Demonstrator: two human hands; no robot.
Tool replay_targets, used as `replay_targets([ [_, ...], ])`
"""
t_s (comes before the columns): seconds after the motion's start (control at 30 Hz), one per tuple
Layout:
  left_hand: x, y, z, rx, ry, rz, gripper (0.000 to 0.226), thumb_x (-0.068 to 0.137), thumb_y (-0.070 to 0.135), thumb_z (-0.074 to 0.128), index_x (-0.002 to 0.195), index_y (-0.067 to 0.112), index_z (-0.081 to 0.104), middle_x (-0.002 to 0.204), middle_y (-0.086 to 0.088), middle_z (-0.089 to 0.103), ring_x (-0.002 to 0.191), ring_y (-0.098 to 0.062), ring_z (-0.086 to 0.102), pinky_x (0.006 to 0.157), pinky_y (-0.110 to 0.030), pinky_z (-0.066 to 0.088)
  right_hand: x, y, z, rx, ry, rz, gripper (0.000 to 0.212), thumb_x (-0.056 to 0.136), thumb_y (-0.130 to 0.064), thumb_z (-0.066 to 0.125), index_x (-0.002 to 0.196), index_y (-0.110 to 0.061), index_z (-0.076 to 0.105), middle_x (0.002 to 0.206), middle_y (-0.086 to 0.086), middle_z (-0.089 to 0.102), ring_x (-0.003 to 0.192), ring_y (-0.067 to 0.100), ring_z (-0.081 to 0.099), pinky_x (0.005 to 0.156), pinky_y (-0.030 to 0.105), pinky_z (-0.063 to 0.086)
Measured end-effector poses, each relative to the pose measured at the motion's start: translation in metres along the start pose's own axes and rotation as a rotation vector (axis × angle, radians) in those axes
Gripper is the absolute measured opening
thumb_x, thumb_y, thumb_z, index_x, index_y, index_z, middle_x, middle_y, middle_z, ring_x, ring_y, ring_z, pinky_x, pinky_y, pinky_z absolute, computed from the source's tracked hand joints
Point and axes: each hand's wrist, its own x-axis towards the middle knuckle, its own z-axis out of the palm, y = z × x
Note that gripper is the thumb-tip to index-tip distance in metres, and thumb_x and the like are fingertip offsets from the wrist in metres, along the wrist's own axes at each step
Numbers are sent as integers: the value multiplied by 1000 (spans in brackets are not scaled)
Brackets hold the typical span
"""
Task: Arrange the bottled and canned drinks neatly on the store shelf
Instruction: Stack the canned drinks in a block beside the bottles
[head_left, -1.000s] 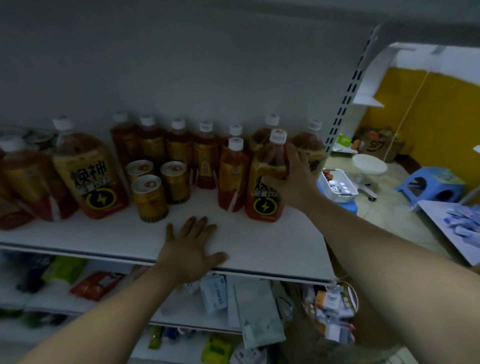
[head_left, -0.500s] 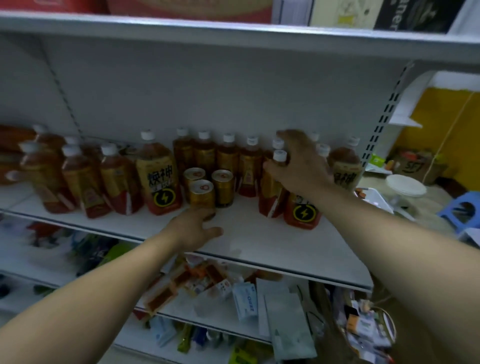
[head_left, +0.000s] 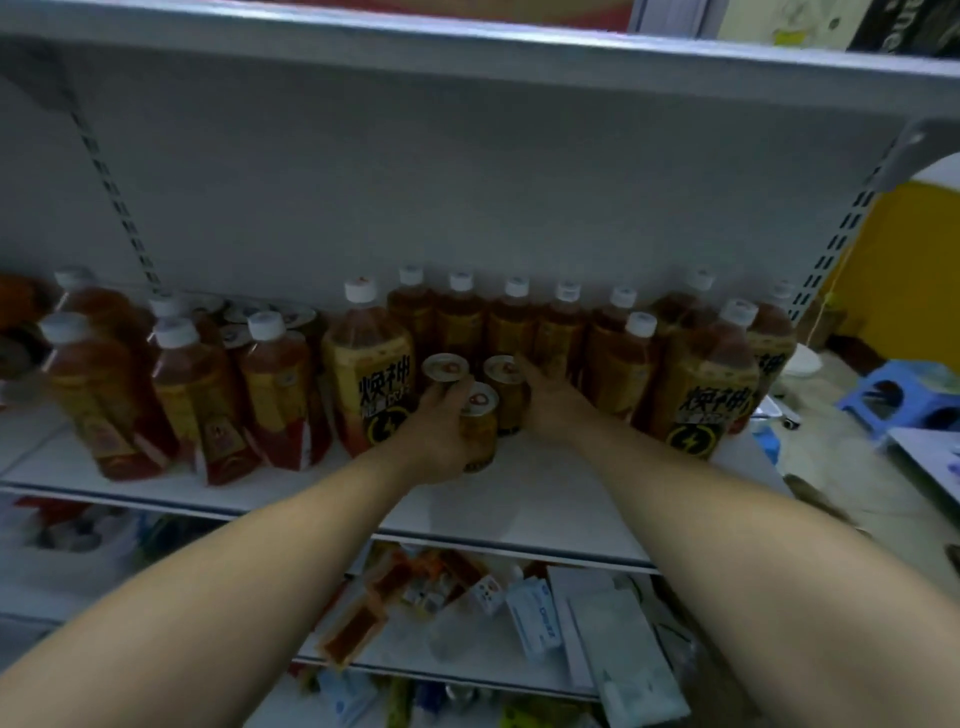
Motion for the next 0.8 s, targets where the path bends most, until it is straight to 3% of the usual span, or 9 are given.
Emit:
replay_targets([
  [0.07,7,-1,8,43,29,-28,79,85,36,65,148,22,19,153,-9,3,140,-32,18,110,-33,27,3,7,4,33,20,-27,77,94,-38,56,154,-27,8,158,21,-2,146,37,7,118,39,19],
  [0.2,3,3,15,-39,148,-40,74,77,36,71,137,17,32,145,-11,22,131,-32,33,107,-35,36,6,16,9,186,176,-108,53,88,-34,67,131,-13,43,133,13,42,121,30,45,97,32,38],
  [0.33,-7,8,16,-73,279,-56,53,77,31,70,121,13,47,121,-9,51,109,-26,53,94,-36,46,0,21,2,234,240,-124,33,87,-34,67,93,-13,42,100,3,50,99,24,52,72,28,34],
  [0.47,-34,3,19,-118,301,-74,34,80,26,68,107,19,49,110,-7,54,101,-23,55,83,-31,45,-22,27,8,425,200,-127,52,77,-37,77,114,-15,46,108,1,53,99,19,55,69,26,40],
  [0.6,-68,-1,12,-146,324,-112,51,76,30,72,121,26,50,116,5,54,106,-15,54,87,-33,48,-50,17,17,496,53,-167,32,81,-33,75,105,-32,55,102,-13,57,95,6,52,83,22,42],
  [0.7,-91,-4,-6,-164,384,-170,59,74,24,77,124,28,48,113,8,54,98,-11,55,77,-28,47,-60,-4,18,477,85,-259,42,79,-36,76,116,-29,56,105,-12,56,96,6,53,79,21,43],
  [0.8,-116,-11,-33,-194,482,-197,69,71,24,79,130,27,44,114,8,51,99,-12,54,70,-21,44,-64,-39,17,460,136,-354,49,75,-49,72,118,-31,57,114,-10,59,103,10,57,84,30,50],
])
